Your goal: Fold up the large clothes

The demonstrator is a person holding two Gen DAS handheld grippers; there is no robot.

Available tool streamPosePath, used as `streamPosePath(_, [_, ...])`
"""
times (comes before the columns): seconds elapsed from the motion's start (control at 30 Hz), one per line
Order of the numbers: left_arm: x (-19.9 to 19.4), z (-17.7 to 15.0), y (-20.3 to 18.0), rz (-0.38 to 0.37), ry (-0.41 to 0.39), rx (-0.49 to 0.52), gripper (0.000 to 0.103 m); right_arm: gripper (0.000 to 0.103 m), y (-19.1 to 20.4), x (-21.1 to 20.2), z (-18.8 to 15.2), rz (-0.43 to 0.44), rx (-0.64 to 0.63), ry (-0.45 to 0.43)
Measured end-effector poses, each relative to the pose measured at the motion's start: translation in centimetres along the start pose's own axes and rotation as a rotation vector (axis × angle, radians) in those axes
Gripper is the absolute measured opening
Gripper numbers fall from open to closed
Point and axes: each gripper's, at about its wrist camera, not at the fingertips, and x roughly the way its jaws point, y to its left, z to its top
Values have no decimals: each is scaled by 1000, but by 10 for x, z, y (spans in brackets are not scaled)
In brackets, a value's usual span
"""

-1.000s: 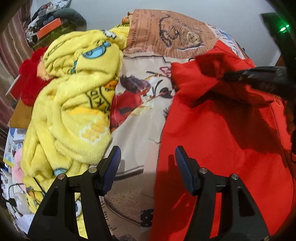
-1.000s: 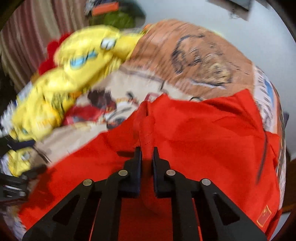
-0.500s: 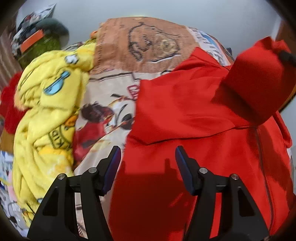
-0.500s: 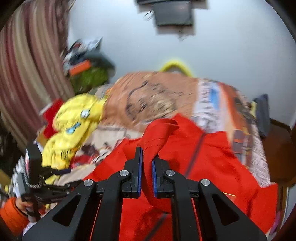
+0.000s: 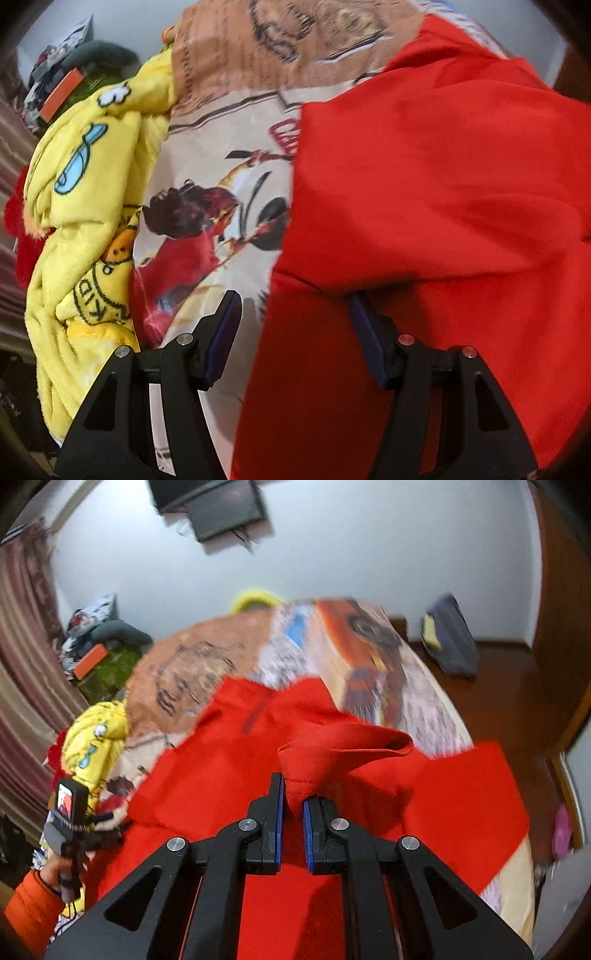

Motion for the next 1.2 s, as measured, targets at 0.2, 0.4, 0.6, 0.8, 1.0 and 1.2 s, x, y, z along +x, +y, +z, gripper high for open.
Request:
streamPosePath(0.2, [23,6,23,-20,30,-161,61,8,-28,18,-31,-33,17,118])
streamPosePath(0.4, [24,0,26,-34,36,-170,64,10,-46,24,-50,-58,2,189])
streamPosePath(0.6, [-6,-11,8,-12,17,-78,64,39,-54,7,-48,-126,-31,232])
streamPosePath(0.8, [-66,-7,-9,-58,-78,-16,64,51,-81,-36,-36,-135,19,143])
streamPosePath(1.0, [-113,11,-48,-113,-171,24,70,68,-126,-71,-39,-137,172,62])
streamPosePath(1.2, [-136,20,-100,-192,-220,78,77,69,-179,-55,-59,-76,415,101])
